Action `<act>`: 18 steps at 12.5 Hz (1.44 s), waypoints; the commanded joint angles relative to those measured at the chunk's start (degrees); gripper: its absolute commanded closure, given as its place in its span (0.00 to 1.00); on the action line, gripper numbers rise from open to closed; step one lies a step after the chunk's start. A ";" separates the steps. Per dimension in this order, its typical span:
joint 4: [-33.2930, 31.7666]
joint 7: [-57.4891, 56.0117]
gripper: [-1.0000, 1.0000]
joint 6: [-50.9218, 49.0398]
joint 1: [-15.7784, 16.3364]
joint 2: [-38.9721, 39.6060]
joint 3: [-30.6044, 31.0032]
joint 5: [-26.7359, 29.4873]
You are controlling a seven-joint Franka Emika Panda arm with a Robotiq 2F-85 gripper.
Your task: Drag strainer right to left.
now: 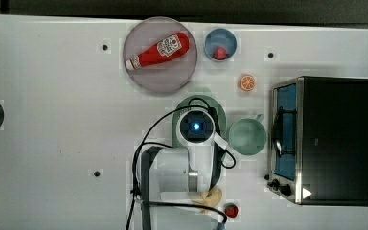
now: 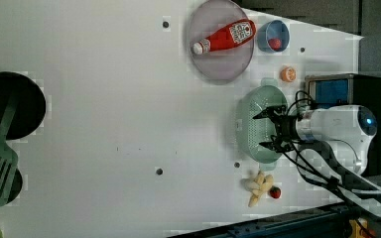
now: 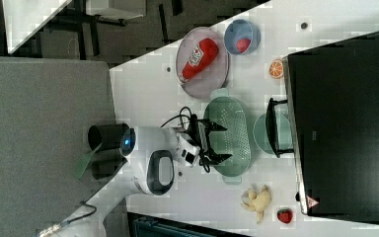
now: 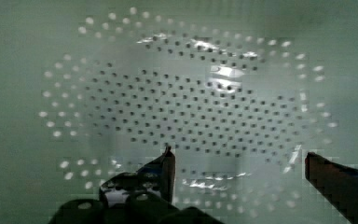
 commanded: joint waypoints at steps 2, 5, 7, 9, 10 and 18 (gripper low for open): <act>0.67 5.46 0.00 3.56 0.80 2.14 0.78 -0.09; 0.79 11.06 0.00 5.32 1.80 4.34 1.87 0.22; 0.75 11.80 0.00 5.67 2.39 4.80 2.67 0.23; 0.81 12.09 0.00 5.68 2.77 4.93 3.12 0.25; 0.82 12.09 0.00 5.66 2.94 4.97 3.32 0.26; 1.57 12.12 0.00 5.12 7.09 5.98 7.30 9.64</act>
